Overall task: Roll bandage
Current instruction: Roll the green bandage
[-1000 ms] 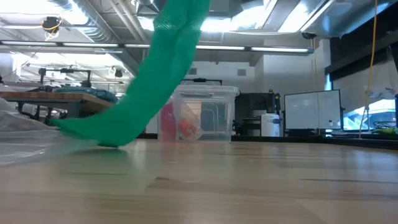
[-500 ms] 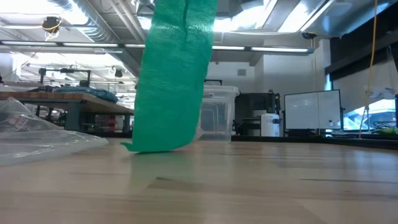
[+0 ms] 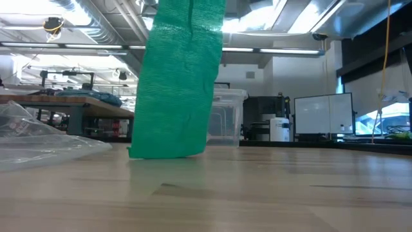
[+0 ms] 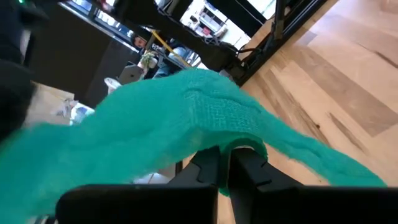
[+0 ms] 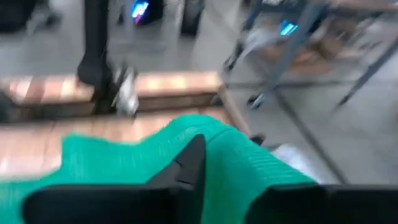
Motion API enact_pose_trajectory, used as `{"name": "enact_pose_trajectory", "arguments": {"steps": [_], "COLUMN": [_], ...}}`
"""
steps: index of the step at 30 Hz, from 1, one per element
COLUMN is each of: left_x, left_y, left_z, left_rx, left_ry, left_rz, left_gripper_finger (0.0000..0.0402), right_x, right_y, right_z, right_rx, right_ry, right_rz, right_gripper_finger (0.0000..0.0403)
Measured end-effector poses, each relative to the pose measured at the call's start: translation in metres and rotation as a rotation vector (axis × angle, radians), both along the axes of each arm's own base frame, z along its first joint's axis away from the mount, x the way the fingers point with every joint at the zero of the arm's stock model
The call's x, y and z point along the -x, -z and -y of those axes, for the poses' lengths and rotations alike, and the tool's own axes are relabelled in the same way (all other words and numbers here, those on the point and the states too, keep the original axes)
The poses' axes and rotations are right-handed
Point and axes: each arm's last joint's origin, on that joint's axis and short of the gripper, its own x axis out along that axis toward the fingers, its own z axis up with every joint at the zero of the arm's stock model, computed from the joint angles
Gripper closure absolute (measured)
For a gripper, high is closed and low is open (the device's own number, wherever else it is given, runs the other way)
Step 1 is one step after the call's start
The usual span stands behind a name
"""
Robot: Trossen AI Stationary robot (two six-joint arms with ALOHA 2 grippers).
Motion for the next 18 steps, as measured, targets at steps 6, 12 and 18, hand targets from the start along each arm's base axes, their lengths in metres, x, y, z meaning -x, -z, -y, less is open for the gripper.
{"name": "enact_pose_trajectory", "arguments": {"steps": [6, 12, 18], "left_x": [0.0, 0.0, 0.0], "left_y": [0.001, 0.0, 0.0], "left_z": [0.001, 0.001, 0.001], "left_rx": [0.01, 0.013, 0.032], "left_ry": [0.021, 0.022, 0.018], "left_rz": [-0.003, -0.001, 0.005], "left_gripper_finger": [0.0398, 0.0398, 0.0396], "right_x": [-0.022, -0.022, 0.0], "right_y": [0.047, 0.046, 0.018], "right_z": [0.0, -0.001, -0.006], "right_rx": [-0.034, -0.055, -0.276], "right_ry": [-0.036, -0.073, -0.083], "right_rz": [-0.146, -0.173, -0.217], "right_gripper_finger": [0.0235, 0.0178, 0.016]}}
